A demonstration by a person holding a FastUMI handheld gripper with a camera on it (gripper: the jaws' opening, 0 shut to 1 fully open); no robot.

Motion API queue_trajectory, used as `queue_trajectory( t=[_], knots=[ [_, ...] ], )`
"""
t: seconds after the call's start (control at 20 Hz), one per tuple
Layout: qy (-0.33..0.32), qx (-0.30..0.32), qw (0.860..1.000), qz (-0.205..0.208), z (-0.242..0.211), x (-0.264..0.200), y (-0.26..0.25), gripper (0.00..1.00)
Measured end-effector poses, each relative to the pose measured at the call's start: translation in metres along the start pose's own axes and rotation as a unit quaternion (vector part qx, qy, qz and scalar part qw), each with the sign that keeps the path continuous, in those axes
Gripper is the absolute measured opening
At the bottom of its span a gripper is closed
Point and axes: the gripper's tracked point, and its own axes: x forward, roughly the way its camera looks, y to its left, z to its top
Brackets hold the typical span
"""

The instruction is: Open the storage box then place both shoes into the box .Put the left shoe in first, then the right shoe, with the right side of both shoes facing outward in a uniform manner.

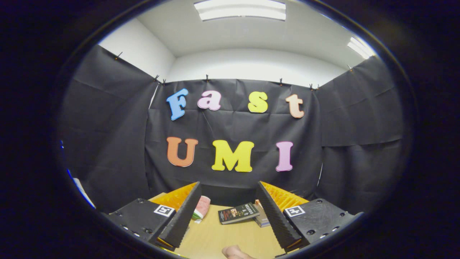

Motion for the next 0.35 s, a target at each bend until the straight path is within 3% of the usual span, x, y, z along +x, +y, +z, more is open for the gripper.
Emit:
queue_trajectory(
  t=[0.35],
  knots=[
    [0.012,-0.005,1.0,0.0,-0.0058,-0.0003,-0.0045,0.95]
  ],
)
